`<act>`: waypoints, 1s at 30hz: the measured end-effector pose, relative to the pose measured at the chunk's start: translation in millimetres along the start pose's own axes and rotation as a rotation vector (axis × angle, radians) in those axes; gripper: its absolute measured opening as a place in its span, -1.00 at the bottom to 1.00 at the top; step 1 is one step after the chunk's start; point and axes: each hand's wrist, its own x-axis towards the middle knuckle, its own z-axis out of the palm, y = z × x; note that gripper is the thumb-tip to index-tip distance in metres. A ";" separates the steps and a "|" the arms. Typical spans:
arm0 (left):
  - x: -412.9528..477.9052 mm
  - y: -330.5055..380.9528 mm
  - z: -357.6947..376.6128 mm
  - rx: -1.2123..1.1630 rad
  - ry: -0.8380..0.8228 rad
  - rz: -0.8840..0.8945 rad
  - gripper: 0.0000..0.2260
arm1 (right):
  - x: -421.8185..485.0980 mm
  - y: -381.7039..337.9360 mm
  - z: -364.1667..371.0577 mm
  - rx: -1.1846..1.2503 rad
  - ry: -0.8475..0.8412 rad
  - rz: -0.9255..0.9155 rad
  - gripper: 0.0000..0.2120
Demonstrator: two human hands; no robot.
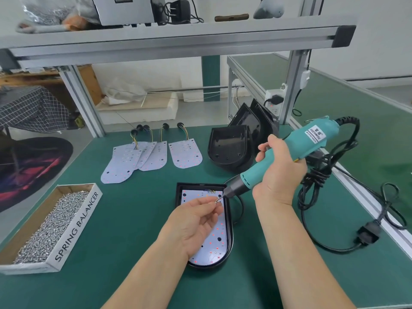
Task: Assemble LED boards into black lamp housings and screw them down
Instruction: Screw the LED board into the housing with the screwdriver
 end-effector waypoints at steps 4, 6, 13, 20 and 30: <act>-0.5 0.0 0.2 0.004 0.001 0.001 -0.86 | -0.7 -1.7 -1.8 -0.001 -0.004 0.003 -0.82; -0.6 0.3 0.6 0.004 0.001 0.004 -0.87 | -0.9 -1.4 -3.1 0.001 -0.001 0.006 -0.82; -2.2 -3.7 3.8 0.013 0.047 0.060 -0.88 | 0.5 2.0 -7.2 -0.040 -0.001 -0.001 -0.85; -6.1 -13.7 11.5 -0.004 0.099 0.198 -0.86 | -0.4 2.4 -13.0 -0.118 0.039 -0.052 -0.83; -8.1 -31.1 23.5 0.124 0.134 0.430 -0.79 | 5.5 4.9 -16.8 -0.092 0.240 0.062 -0.75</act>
